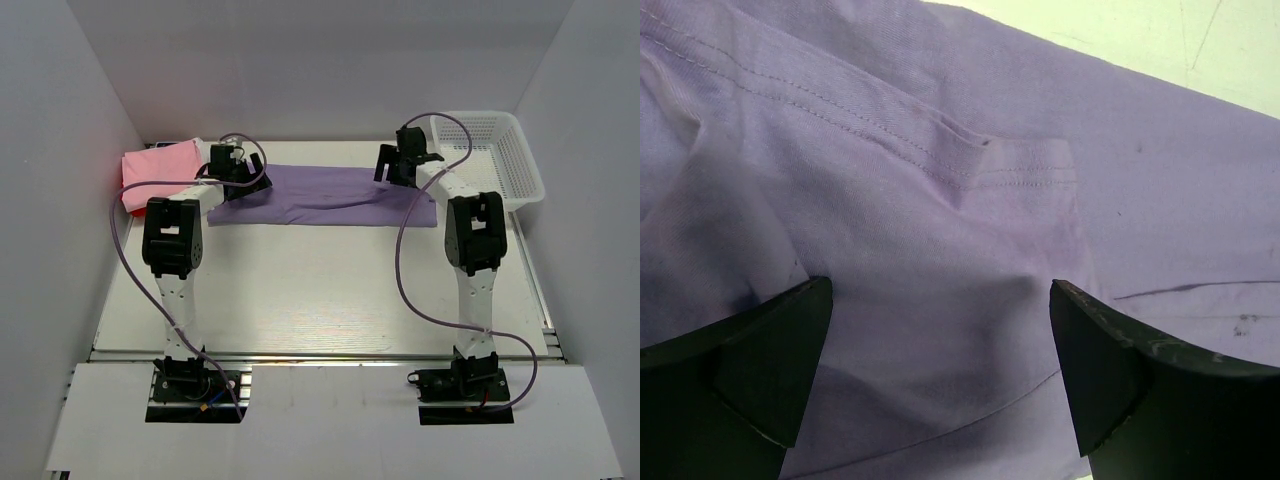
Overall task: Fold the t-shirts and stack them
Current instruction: Fold the other side of the tshirt into a rectangle, then rotate the tshirt 90 degrees
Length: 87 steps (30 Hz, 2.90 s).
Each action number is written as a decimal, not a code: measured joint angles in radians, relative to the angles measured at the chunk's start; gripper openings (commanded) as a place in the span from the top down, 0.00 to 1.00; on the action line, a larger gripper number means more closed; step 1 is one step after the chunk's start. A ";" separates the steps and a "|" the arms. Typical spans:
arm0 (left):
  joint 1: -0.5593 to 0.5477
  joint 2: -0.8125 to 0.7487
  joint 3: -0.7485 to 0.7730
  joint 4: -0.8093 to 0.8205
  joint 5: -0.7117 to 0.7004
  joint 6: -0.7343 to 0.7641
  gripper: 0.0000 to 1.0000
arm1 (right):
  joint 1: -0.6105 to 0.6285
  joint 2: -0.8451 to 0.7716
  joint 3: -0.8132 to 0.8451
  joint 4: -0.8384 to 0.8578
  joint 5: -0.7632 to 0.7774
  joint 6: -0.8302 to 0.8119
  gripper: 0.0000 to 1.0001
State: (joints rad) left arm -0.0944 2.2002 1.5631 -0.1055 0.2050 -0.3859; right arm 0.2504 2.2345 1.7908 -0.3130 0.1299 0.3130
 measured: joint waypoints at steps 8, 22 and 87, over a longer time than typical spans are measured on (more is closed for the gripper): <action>0.000 0.000 0.000 -0.006 -0.019 0.001 0.00 | -0.043 0.107 0.113 0.018 0.048 -0.004 0.10; 0.001 0.021 0.032 -0.020 -0.018 0.003 0.00 | -0.054 0.002 0.043 0.016 0.047 -0.134 0.10; -0.240 0.133 0.734 -0.061 0.098 0.008 0.00 | 0.635 -0.927 -0.895 -0.069 -0.267 0.089 0.10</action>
State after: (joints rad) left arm -0.3344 2.3329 2.2971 -0.1669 0.3031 -0.3775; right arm 0.8856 1.3075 0.8963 -0.3820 -0.1368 0.4023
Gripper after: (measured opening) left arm 0.995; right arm 0.904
